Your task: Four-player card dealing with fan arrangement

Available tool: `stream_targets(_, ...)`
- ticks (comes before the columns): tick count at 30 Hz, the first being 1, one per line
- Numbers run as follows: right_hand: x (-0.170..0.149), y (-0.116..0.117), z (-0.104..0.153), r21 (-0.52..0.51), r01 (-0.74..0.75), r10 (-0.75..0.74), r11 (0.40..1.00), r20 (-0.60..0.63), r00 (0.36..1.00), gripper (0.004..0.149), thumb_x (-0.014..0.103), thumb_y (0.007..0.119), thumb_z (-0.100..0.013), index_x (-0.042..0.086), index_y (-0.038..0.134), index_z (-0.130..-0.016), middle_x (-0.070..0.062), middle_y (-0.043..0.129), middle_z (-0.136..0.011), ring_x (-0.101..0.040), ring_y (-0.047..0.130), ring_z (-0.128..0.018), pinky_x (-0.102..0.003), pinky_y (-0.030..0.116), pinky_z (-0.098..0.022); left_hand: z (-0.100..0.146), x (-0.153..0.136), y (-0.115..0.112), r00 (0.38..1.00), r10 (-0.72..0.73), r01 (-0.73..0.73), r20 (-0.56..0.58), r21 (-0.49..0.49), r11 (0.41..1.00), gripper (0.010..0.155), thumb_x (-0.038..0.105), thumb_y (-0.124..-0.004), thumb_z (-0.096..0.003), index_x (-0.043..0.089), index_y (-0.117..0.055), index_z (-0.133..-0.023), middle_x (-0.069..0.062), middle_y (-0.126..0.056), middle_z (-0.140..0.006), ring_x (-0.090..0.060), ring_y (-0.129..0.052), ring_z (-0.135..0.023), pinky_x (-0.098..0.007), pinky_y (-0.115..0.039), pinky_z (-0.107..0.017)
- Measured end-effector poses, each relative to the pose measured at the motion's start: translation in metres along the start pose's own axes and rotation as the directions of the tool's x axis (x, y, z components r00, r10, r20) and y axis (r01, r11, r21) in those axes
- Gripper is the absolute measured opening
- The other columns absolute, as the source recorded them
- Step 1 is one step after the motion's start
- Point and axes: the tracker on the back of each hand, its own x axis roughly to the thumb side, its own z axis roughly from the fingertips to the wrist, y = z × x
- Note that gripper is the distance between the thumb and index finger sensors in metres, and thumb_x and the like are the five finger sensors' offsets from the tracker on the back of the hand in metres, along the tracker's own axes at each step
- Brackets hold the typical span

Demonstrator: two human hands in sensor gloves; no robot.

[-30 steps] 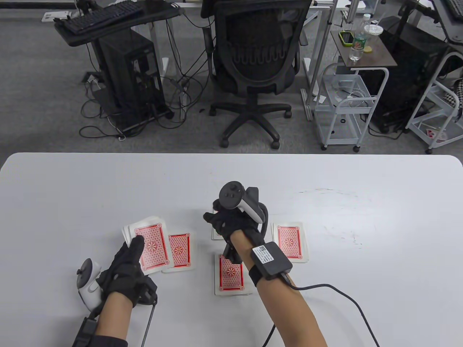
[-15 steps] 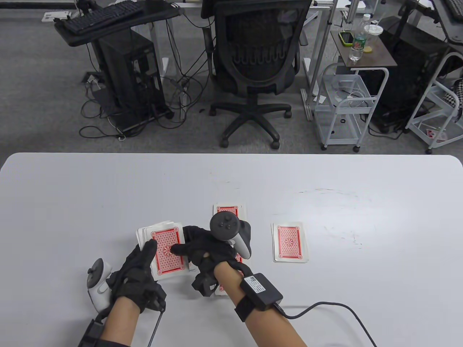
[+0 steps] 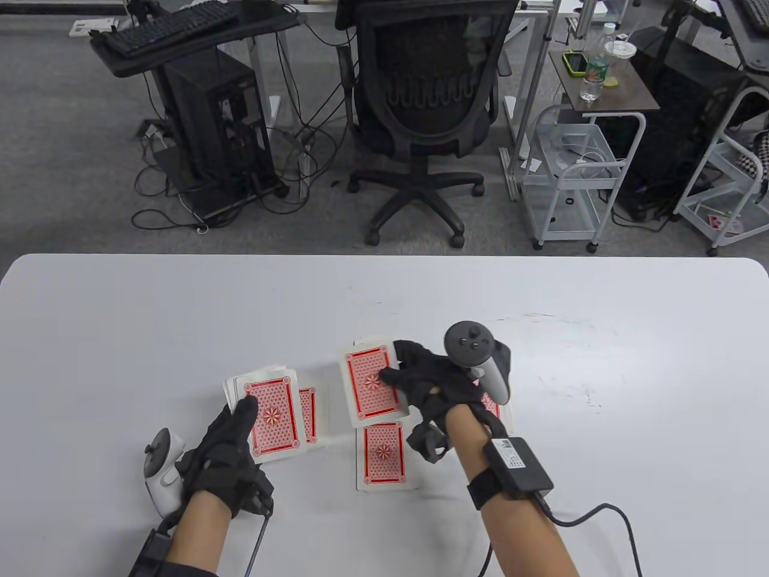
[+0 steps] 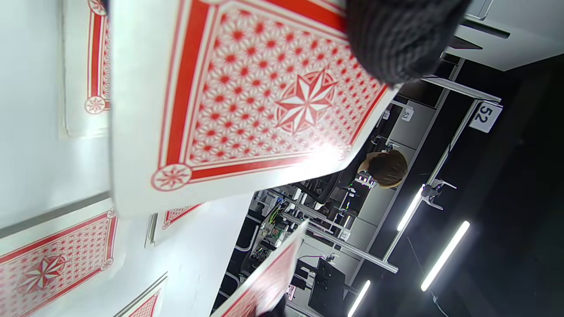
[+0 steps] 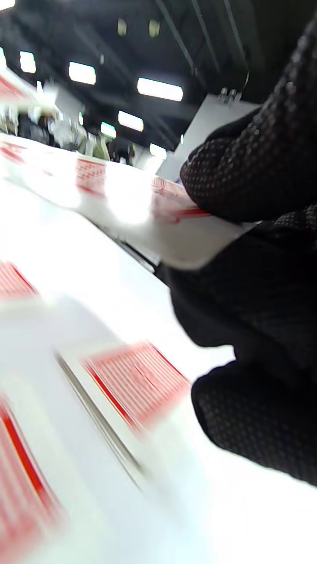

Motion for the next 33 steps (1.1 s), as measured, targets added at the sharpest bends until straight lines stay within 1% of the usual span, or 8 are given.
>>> stream_targets(7,-0.064,-0.056,0.007,-0.084,-0.31,0.27,0.947,-0.314,0.91,0.071,0.031,0.09,-0.049,0.004,0.055,-0.105,-0.005,0.085,-0.073,-0.016,0.096,-0.034,-0.056,0.074,-0.047,-0.002,0.001,0.002,1.0,-0.012,0.012,-0.01,0.008,1.0,0.046,0.048,-0.08,-0.0517,0.032,-0.073,-0.094,0.009,-0.091,-0.088,-0.023,-0.103,-0.073,-0.042,-0.09,-0.05)
stream_targets(10,-0.086,-0.055,0.004,-0.062,-0.45,0.383,0.891,-0.429,0.818,0.071,0.032,0.091,-0.048,0.005,0.056,-0.104,-0.004,0.085,-0.072,-0.016,0.095,-0.034,-0.056,0.073,-0.048,-0.003,0.001,0.005,1.0,-0.018,0.018,-0.014,0.019,1.0,0.046,0.048,-0.08,-0.0518,0.032,-0.073,-0.094,0.009,-0.091,-0.088,-0.023,-0.103,-0.073,-0.042,-0.09,-0.05)
stream_targets(15,-0.101,-0.035,-0.004,0.037,-0.716,0.627,0.697,-0.515,0.584,0.074,0.041,0.091,-0.046,0.009,0.057,-0.104,-0.004,0.084,-0.076,-0.017,0.096,-0.04,-0.057,0.071,-0.052,-0.004,0.001,0.006,0.999,-0.031,0.032,-0.02,0.026,0.999,0.046,0.048,-0.08,-0.0518,0.032,-0.073,-0.094,0.008,-0.091,-0.088,-0.023,-0.103,-0.073,-0.042,-0.09,-0.05)
stream_targets(18,-0.093,-0.034,-0.001,0.034,-0.748,0.654,0.663,-0.513,0.557,0.073,0.045,0.089,-0.047,0.011,0.058,-0.104,-0.006,0.08,-0.081,-0.019,0.095,-0.047,-0.058,0.068,-0.054,-0.003,0.0,0.005,0.999,-0.029,0.03,-0.025,0.03,0.999,0.046,0.048,-0.08,-0.0517,0.032,-0.073,-0.094,0.008,-0.091,-0.088,-0.023,-0.103,-0.073,-0.042,-0.09,-0.05)
stream_targets(20,-0.08,-0.037,0.005,0.004,-0.734,0.64,0.679,-0.493,0.589,0.073,0.046,0.087,-0.048,0.012,0.057,-0.105,-0.006,0.078,-0.084,-0.021,0.094,-0.05,-0.059,0.067,-0.055,-0.002,0.001,0.004,0.999,-0.028,0.028,-0.023,0.03,0.999,0.046,0.048,-0.08,-0.0518,0.032,-0.073,-0.094,0.008,-0.091,-0.088,-0.023,-0.103,-0.073,-0.042,-0.09,-0.05)
stream_targets(25,-0.028,-0.025,0.023,-0.108,-0.569,0.514,0.815,-0.317,0.797,0.068,0.045,0.082,-0.053,0.01,0.057,-0.105,-0.01,0.077,-0.088,-0.026,0.096,-0.058,-0.061,0.067,-0.056,-0.001,-0.001,-0.003,0.998,-0.054,0.054,-0.016,0.019,0.998,0.046,0.048,-0.081,-0.0514,0.031,-0.073,-0.094,0.008,-0.091,-0.088,-0.024,-0.103,-0.072,-0.042,-0.09,-0.05)
stream_targets(29,0.014,0.031,0.032,-0.042,-0.341,0.336,0.939,-0.09,0.937,0.064,0.045,0.078,-0.056,0.008,0.059,-0.104,-0.011,0.078,-0.088,-0.026,0.097,-0.059,-0.06,0.068,-0.055,0.001,-0.005,-0.015,0.997,-0.074,0.074,-0.016,-0.014,0.997,0.046,0.048,-0.081,-0.051,0.031,-0.074,-0.093,0.008,-0.092,-0.087,-0.024,-0.103,-0.072,-0.043,-0.09,-0.05)
stream_targets(33,0.037,0.083,0.035,0.048,-0.101,0.099,0.994,0.05,0.994,0.065,0.047,0.077,-0.056,0.008,0.058,-0.104,-0.013,0.076,-0.089,-0.027,0.097,-0.062,-0.06,0.068,-0.055,0.004,-0.006,-0.024,0.997,-0.077,0.076,-0.014,-0.05,0.996,0.046,0.048,-0.081,-0.051,0.031,-0.074,-0.093,0.008,-0.092,-0.087,-0.024,-0.103,-0.072,-0.042,-0.09,-0.05)
